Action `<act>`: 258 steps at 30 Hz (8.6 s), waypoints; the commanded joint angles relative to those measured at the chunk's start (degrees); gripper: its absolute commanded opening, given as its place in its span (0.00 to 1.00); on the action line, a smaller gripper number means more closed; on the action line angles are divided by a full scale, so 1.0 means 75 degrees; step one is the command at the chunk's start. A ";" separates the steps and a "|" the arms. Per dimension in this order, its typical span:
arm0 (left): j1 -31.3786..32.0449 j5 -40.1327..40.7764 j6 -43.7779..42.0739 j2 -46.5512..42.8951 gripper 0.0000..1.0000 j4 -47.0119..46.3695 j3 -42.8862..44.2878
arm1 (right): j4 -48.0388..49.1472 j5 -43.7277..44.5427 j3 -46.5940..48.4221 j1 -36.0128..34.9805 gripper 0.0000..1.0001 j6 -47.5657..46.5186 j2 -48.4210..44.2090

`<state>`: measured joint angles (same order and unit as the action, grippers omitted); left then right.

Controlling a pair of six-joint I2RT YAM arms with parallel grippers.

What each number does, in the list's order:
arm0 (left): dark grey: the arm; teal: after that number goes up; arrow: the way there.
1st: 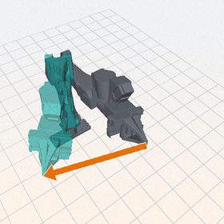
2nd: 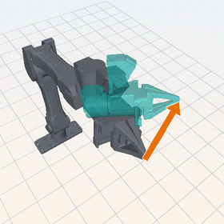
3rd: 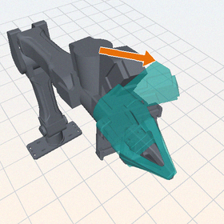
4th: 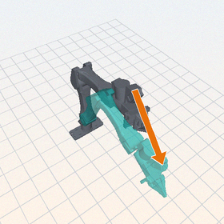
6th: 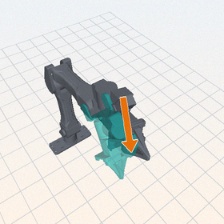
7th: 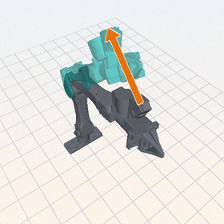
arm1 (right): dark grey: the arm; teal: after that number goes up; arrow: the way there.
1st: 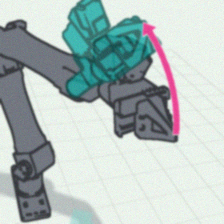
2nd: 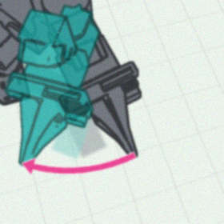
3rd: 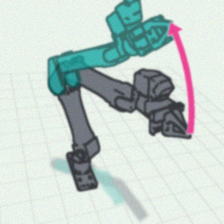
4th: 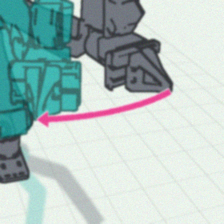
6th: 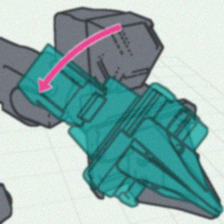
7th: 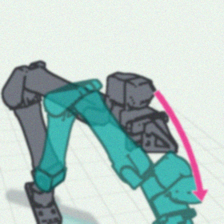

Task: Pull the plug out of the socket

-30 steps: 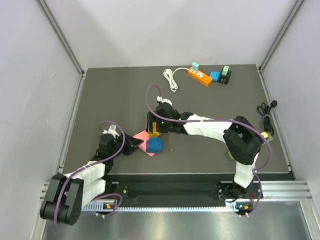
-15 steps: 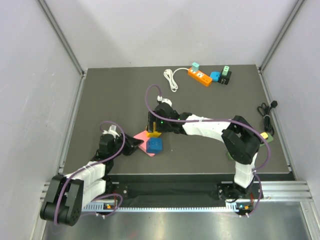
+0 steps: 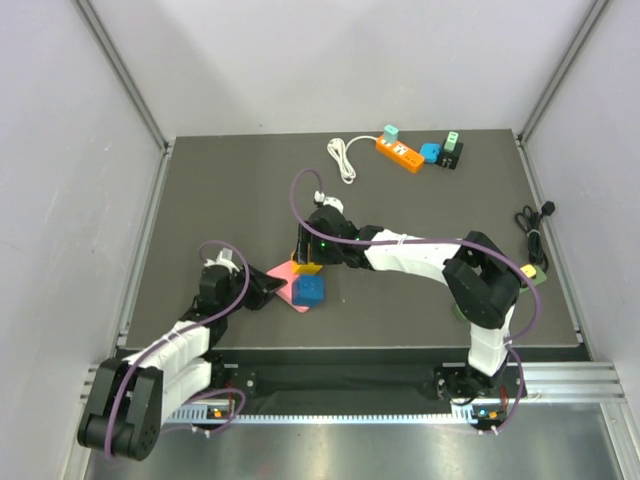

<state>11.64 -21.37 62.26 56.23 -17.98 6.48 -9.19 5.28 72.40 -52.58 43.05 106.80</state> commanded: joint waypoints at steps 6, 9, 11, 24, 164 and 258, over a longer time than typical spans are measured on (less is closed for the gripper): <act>-0.0064 0.1980 -0.0461 -0.0500 0.00 0.2361 -0.0138 | -0.0157 -0.0223 0.0167 0.0120 0.00 -0.0583 -0.0740; -0.0064 0.2028 -0.0462 -0.0595 0.00 0.2350 -0.0149 | -0.0169 -0.0352 0.0132 0.0155 0.00 -0.0560 -0.0811; -0.0064 0.2028 -0.0450 -0.0583 0.00 0.2350 -0.0149 | -0.0099 -0.0550 0.0062 0.0213 0.00 -0.0513 -0.0904; -0.0052 0.2028 -0.0414 -0.0665 0.00 0.2327 -0.0231 | -0.0098 -0.1266 -0.0291 0.0764 0.00 -0.0384 -0.1889; 0.1202 0.1583 -0.1141 -0.1602 0.00 0.2456 -0.0009 | 0.0826 -0.1150 -0.3337 -0.0442 1.00 -0.1077 -0.3895; 0.1202 0.2790 -0.2067 -0.2118 0.00 0.3991 0.0683 | 0.1635 -0.2425 -0.3536 0.0107 0.00 0.0646 -0.3670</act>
<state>22.17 -11.44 52.93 39.31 3.14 12.47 -2.26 -4.58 48.51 -56.27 47.53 85.93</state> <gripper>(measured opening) 0.415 0.640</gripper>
